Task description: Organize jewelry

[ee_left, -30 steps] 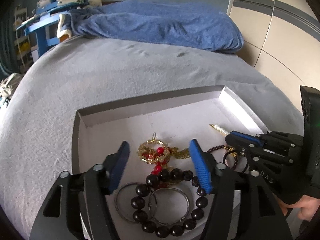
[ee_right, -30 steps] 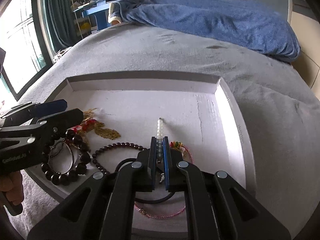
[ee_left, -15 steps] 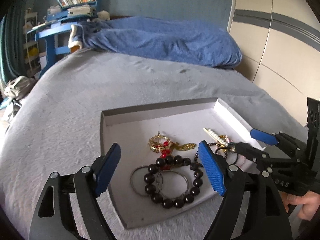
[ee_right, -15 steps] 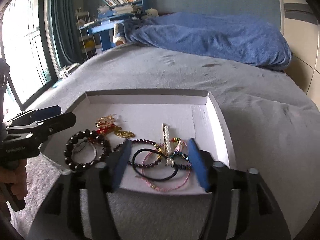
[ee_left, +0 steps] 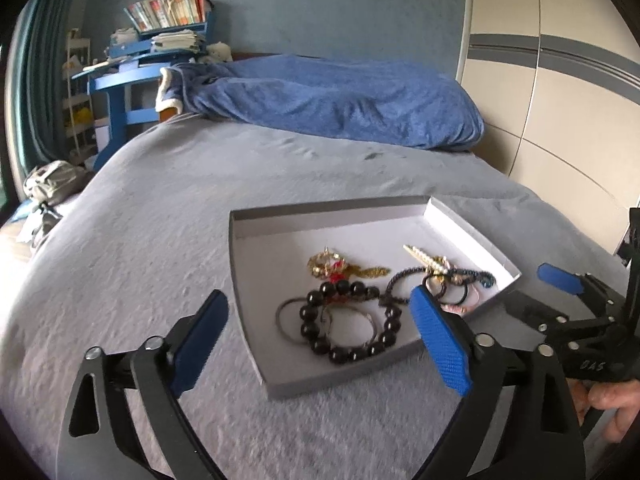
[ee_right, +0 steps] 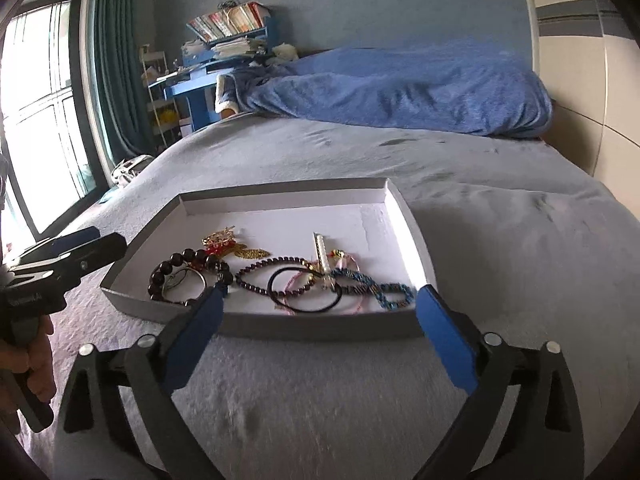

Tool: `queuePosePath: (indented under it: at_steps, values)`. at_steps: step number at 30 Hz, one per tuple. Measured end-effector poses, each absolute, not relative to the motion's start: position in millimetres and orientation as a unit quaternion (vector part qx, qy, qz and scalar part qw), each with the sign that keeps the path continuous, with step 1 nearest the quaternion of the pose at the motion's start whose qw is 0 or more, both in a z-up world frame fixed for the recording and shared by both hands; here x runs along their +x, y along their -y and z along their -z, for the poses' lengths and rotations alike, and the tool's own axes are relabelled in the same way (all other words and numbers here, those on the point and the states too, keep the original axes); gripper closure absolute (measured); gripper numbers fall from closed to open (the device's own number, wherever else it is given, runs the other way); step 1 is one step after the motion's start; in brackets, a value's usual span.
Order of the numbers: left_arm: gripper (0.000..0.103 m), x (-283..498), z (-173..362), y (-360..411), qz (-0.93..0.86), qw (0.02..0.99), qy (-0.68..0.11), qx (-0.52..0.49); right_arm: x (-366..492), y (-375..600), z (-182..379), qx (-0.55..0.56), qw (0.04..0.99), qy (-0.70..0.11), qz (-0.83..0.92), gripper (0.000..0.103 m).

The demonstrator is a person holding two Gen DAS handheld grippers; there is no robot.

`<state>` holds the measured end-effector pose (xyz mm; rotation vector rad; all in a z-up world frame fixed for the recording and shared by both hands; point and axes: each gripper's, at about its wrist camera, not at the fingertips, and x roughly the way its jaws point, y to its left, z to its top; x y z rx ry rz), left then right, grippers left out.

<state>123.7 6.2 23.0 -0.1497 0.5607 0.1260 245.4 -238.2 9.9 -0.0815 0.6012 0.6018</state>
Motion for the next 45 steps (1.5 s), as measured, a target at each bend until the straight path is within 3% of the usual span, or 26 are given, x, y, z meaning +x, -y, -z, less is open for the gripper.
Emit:
queuePosePath:
  at_steps: [17,45]
  values:
    - [0.005,68,-8,-13,-0.081,0.963,-0.243,-0.089,205,261,2,-0.031,0.909,-0.294,-0.294,0.006]
    - [0.005,64,-8,-4,-0.083,0.964,-0.242,-0.067,183,260,-5,-0.057,0.918,-0.259,-0.296,0.006]
